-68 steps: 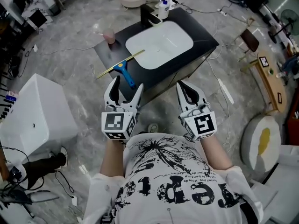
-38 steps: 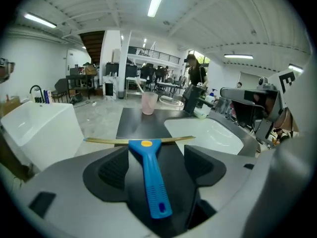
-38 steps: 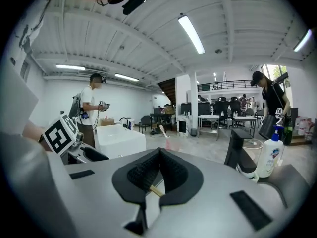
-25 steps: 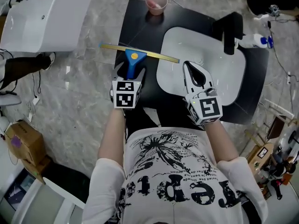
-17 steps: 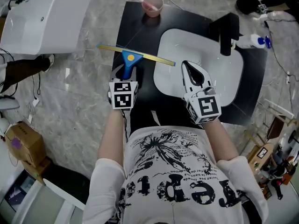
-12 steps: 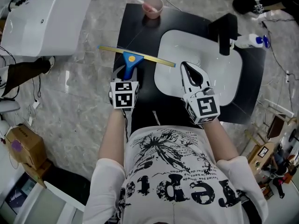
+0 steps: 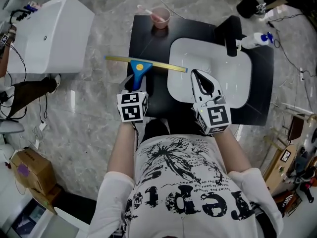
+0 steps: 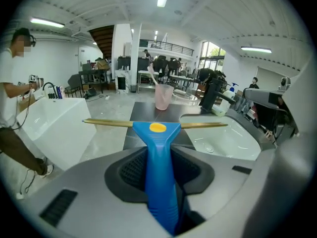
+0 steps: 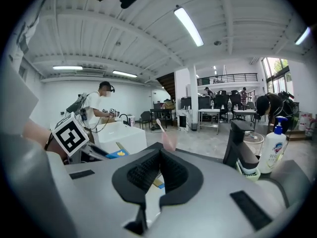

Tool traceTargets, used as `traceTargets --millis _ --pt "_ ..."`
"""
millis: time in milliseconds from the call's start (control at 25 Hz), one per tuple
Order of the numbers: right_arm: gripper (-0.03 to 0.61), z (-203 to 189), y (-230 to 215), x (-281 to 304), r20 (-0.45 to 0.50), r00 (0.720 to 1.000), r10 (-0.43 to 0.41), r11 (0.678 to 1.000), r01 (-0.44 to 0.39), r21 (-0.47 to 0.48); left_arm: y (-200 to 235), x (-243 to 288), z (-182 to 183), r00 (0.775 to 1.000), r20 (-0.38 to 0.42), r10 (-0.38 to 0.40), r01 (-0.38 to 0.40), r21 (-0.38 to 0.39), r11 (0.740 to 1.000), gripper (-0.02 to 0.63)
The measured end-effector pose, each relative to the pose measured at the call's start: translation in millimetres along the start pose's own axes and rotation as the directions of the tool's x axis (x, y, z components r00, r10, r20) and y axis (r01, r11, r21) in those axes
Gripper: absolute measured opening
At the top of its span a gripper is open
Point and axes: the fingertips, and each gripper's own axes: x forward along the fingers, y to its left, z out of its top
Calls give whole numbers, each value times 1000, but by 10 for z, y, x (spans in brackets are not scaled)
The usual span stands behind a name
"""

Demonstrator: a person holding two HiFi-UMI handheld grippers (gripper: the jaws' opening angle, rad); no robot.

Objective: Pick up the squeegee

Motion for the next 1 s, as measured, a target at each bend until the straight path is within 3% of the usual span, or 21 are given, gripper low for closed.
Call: traceTargets --millis 200,440,720,1000 --pt "14 269 100 -167 53 997 -50 999 51 -11 -60 -356 419 993 110 -52 48 37 998 137" --pt "14 652 201 -459 114 990 -86 996 89 -20 -197 -883 968 960 253 -116 88 119 989 137" --pt "14 1105 216 -904 228 961 -157 984 171 -42 -345 -1441 1482 902 405 -149 71 202 977 137" --pt "14 1510 262 -1302 333 919 -212 968 244 -59 -431 -2034 1936 814 553 -178 54 233 971 137"
